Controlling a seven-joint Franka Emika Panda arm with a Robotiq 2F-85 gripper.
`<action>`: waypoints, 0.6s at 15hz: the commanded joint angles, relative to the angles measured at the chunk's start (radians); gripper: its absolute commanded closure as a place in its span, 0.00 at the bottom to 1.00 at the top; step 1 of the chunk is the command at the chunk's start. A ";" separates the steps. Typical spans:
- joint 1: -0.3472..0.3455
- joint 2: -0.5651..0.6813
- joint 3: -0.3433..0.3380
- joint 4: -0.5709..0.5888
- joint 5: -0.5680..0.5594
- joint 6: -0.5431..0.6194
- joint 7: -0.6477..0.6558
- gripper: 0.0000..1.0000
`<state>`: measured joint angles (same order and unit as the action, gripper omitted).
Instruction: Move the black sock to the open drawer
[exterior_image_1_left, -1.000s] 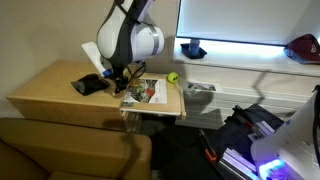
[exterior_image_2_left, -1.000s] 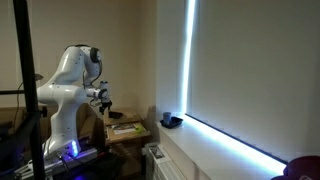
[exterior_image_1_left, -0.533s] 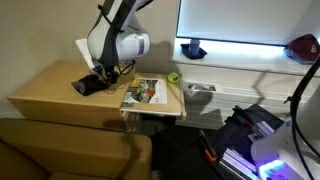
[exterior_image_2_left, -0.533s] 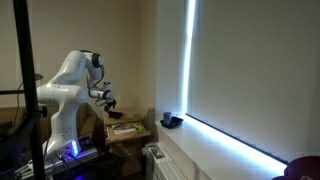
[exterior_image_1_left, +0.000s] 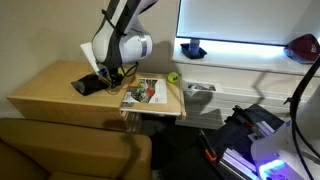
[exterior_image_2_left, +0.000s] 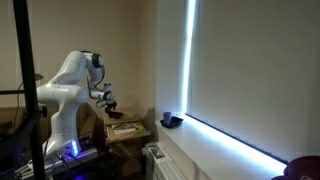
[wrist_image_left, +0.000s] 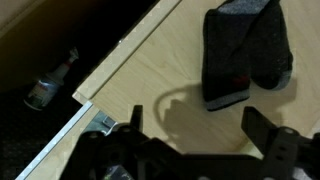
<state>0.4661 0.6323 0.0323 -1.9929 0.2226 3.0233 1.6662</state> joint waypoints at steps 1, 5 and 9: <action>0.010 -0.026 -0.002 -0.043 -0.006 0.025 -0.033 0.00; 0.105 0.167 -0.018 0.182 -0.001 0.021 0.017 0.00; 0.149 0.174 -0.038 0.187 0.012 0.018 0.058 0.00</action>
<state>0.6170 0.8087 -0.0070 -1.8024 0.2263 3.0420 1.7354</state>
